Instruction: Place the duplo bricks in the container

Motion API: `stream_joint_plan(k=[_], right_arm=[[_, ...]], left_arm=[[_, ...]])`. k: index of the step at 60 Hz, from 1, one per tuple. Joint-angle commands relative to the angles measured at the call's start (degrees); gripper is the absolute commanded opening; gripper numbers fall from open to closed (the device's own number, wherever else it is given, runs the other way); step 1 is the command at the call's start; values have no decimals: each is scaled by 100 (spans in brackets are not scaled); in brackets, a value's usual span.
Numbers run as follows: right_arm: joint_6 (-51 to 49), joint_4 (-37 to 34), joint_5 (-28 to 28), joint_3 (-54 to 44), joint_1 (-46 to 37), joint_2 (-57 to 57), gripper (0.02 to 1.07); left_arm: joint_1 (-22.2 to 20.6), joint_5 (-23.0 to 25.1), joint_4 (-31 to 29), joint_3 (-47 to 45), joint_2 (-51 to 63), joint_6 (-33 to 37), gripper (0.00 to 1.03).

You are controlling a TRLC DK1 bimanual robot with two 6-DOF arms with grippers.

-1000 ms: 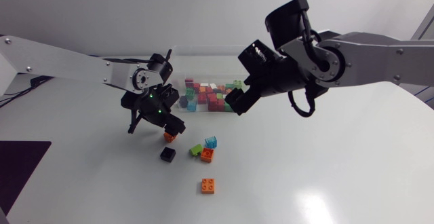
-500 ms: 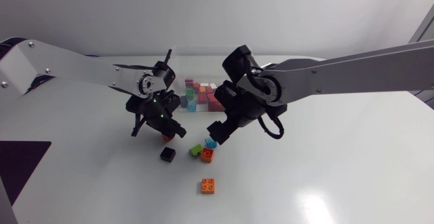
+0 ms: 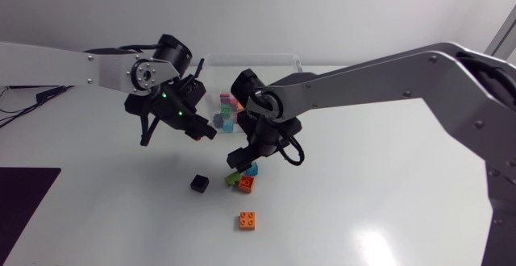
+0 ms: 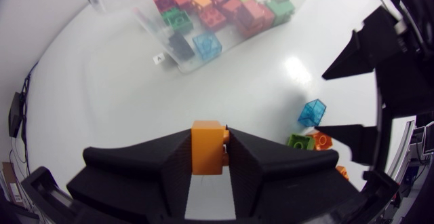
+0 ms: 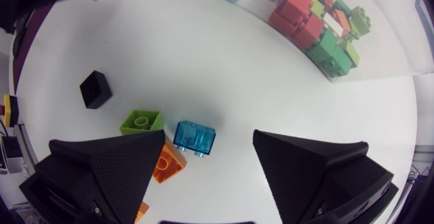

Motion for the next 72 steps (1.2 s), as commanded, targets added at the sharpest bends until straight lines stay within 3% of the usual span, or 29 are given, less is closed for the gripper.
stream_joint_plan(k=[1,22,30,36,46,72], right_arm=[[327,-180,82,206,64,309,93],[581,-242,197,381,64,634,77],[617,-250,188,399,73,696,63],[625,-242,197,434,82,749,59],[599,-180,197,408,90,714,37],[239,-171,197,-313,-208,-930,35]], left_arm=[[54,-32,101,-218,-398,-122,25],[19,-32,980,-429,-1426,-140,25],[1,-32,1138,-385,-1611,-166,25],[-16,-23,1174,-359,-1637,-175,25],[-60,12,1305,-280,-1681,-175,25],[-201,39,1499,1109,-899,-395,26]])
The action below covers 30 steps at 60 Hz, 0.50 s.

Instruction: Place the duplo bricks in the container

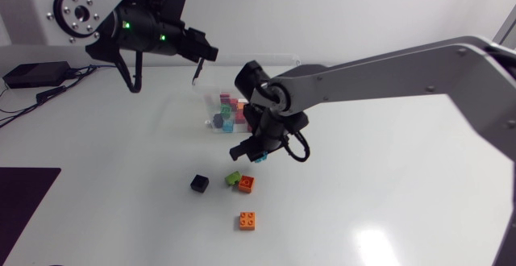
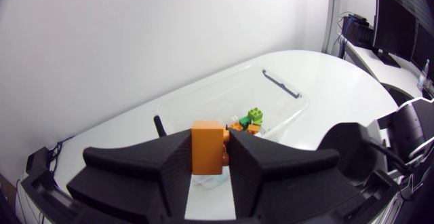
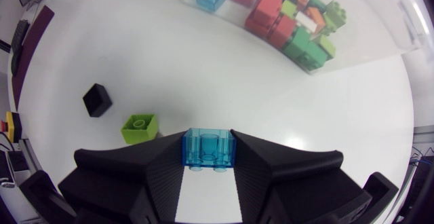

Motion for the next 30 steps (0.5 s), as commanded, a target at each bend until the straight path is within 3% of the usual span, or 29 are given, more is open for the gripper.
stream_joint_plan(k=[1,25,28,30], right_arm=[[-137,-49,22,-223,-143,-557,35],[-357,-102,-57,-215,-582,-1875,36],[-392,-110,-66,-162,-653,-1972,36],[-436,-119,-66,-109,-706,-2033,36]], left_arm=[[-24,39,56,491,457,-237,26],[117,144,469,1810,2171,-510,29],[134,144,478,1977,2390,-501,33],[134,144,478,2056,2487,-492,44]])
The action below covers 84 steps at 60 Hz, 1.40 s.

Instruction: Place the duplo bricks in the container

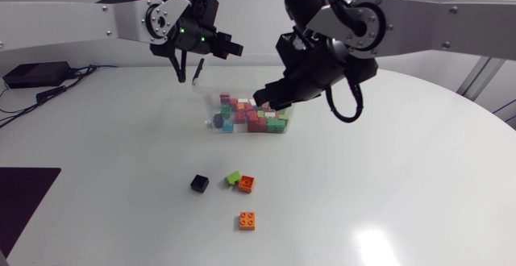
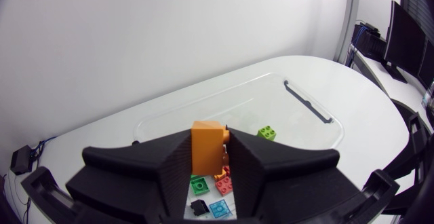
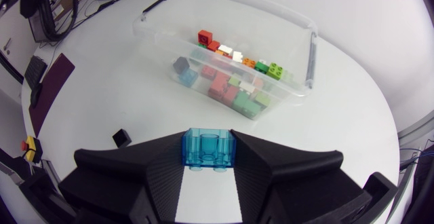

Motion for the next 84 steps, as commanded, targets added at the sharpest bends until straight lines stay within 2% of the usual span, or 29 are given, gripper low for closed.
stream_joint_plan(k=[1,4,6,9,17,25,33,48,57,72,74,76,77,81,84], right_arm=[[-148,-117,-27,13,-166,-215,36],[-183,-135,-27,101,-227,-276,36],[-218,-143,-27,180,-263,-312,36],[-262,-143,-36,286,-324,-347,36],[-376,-20,-88,453,-412,-355,36],[-508,279,-167,602,-500,-259,36],[-543,639,-247,831,-570,22,36],[-587,1316,-247,1191,-579,752,36],[-684,1773,-18,1464,-553,1262,36],[-675,1808,-9,2509,-623,2431,36],[-675,1755,-9,2632,-632,2562,43],[-675,1650,0,2782,-632,2703,59],[-675,1588,26,2879,-632,2782,70],[-719,1465,123,3046,-640,2888,95],[-728,1395,140,3054,-667,2853,100]], left_arm=[[54,48,80,384,343,-121,51],[62,22,107,419,396,-86,78],[71,-5,107,419,405,-50,89],[115,-40,107,401,369,-24,99],[273,-66,72,155,18,55,99],[467,-75,-737,-161,-641,143,99],[519,-75,-1229,-935,-1406,486,99],[519,-75,-1607,-2341,-2487,723,99],[476,-75,-1739,-2974,-2786,802,99],[194,-66,-1757,-3756,-2768,820,99],[150,-66,-1757,-3817,-2733,820,99],[71,-75,-1757,-3870,-2663,820,99],[62,-66,-1757,-3888,-2619,820,99],[-34,-75,-1774,-3897,-2469,820,99],[-87,-75,-1827,-3861,-2329,802,99]])
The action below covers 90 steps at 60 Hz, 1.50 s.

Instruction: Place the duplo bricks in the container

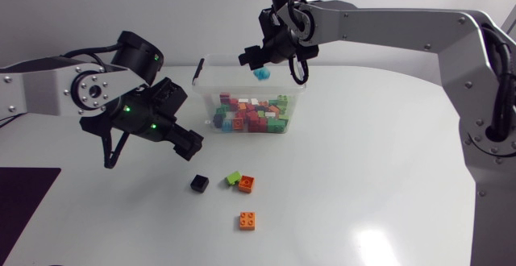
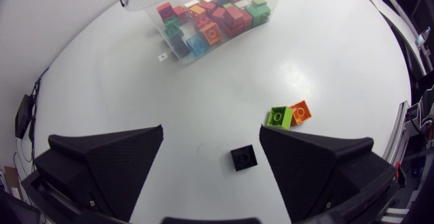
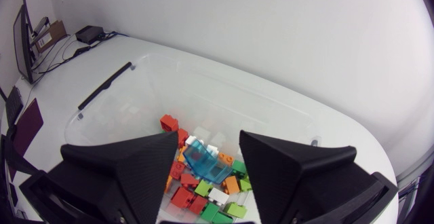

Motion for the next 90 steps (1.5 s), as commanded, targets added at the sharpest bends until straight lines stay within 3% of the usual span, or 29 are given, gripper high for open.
stream_joint_plan(k=[1,38,43,53,62,74,90], right_arm=[[-125,-170,66,169,-83,26,101],[-230,-461,31,-3346,198,-3182,101],[-371,-496,-48,-3821,242,-3560,101],[-1100,-487,-611,-4753,277,-4210,101],[-1803,-434,-1446,-5473,312,-4474,101],[-2410,-179,-1754,-5807,637,-3920,101],[-3025,146,-1754,-5623,989,-2778,101]], left_arm=[[-109,-9,-109,-73,292,55,99],[-373,-45,-399,243,1742,-719,96],[-390,-45,-408,269,1848,-745,90],[-408,-36,-408,348,2085,-798,68],[-408,-27,-364,357,2235,-833,40],[-346,-27,-355,252,2076,-816,31],[-258,-27,-364,-21,1022,-649,30]])
